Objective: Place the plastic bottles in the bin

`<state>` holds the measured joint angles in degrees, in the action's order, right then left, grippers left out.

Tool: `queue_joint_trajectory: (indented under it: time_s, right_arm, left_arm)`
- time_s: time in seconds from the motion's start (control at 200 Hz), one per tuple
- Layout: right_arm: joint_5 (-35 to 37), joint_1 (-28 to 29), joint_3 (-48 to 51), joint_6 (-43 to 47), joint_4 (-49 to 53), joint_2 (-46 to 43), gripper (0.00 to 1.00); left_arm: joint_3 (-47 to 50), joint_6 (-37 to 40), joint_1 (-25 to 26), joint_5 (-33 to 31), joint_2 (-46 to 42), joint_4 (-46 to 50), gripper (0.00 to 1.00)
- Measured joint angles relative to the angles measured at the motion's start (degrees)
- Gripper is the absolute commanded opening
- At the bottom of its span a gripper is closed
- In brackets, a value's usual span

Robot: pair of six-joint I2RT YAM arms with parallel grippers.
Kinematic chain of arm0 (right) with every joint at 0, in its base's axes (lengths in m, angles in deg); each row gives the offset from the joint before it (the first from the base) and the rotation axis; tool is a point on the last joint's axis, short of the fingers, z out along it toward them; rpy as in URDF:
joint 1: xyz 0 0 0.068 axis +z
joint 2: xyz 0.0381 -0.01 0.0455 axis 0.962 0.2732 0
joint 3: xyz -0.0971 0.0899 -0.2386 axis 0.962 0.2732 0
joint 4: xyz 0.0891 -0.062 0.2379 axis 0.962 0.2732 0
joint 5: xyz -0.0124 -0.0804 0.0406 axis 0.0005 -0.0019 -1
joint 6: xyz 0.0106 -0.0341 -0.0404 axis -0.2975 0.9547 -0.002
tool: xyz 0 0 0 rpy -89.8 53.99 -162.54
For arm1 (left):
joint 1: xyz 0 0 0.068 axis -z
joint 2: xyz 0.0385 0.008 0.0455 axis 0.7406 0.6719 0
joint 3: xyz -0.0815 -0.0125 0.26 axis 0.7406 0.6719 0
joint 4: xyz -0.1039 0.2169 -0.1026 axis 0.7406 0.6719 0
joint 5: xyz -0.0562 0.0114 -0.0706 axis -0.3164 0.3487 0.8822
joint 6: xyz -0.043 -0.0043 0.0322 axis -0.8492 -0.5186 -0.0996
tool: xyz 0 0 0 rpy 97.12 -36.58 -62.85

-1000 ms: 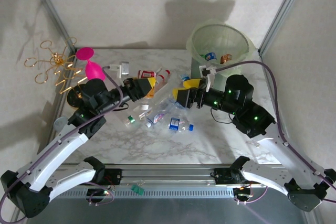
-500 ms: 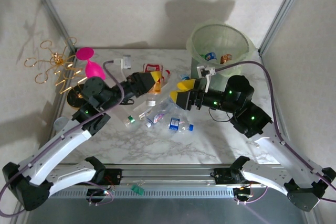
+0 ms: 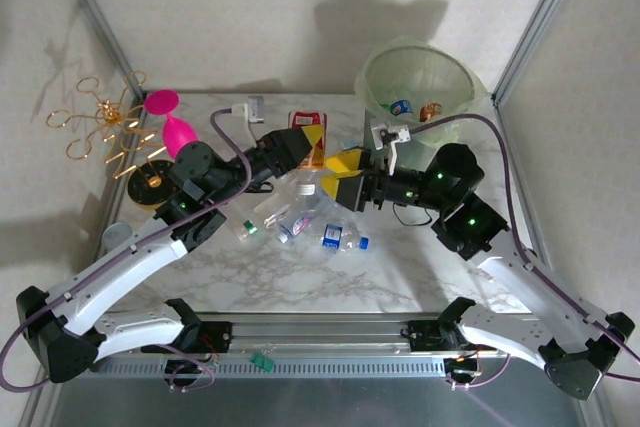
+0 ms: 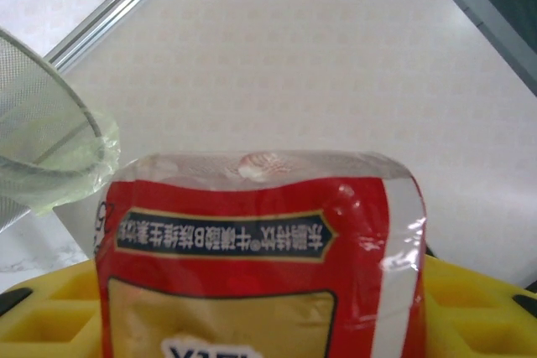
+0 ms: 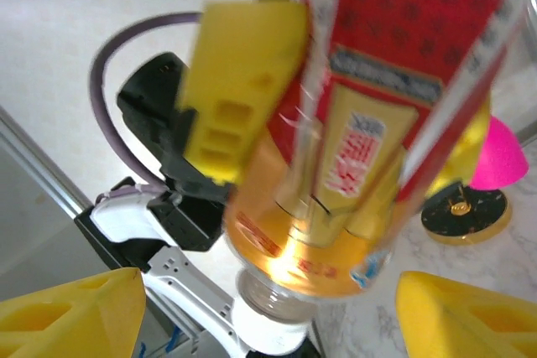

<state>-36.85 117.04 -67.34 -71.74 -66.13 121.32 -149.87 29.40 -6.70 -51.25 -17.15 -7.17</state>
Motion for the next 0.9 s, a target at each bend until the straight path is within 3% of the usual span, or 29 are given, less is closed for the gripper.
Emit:
queue_joint_trajectory:
  time_s: [0.31, 0.651, 0.901]
  right_arm:
    - [-2.5, 1.3, 3.0, -3.9, -5.6, 4.4, 0.75]
    - [-3.8, 3.0, 3.0, -6.0, -11.0, 6.9, 0.43]
    - [-3.8, 3.1, 3.0, -9.0, -12.0, 7.7, 0.26]
  left_arm:
    - [0.0, 0.1, 0.3, -1.7, -0.3, -0.5, 0.45]
    - [1.0, 0.7, 1.0, -3.1, -0.2, 0.0, 0.45]
    - [1.0, 3.9, 1.2, -5.5, -0.3, 0.3, 0.45]
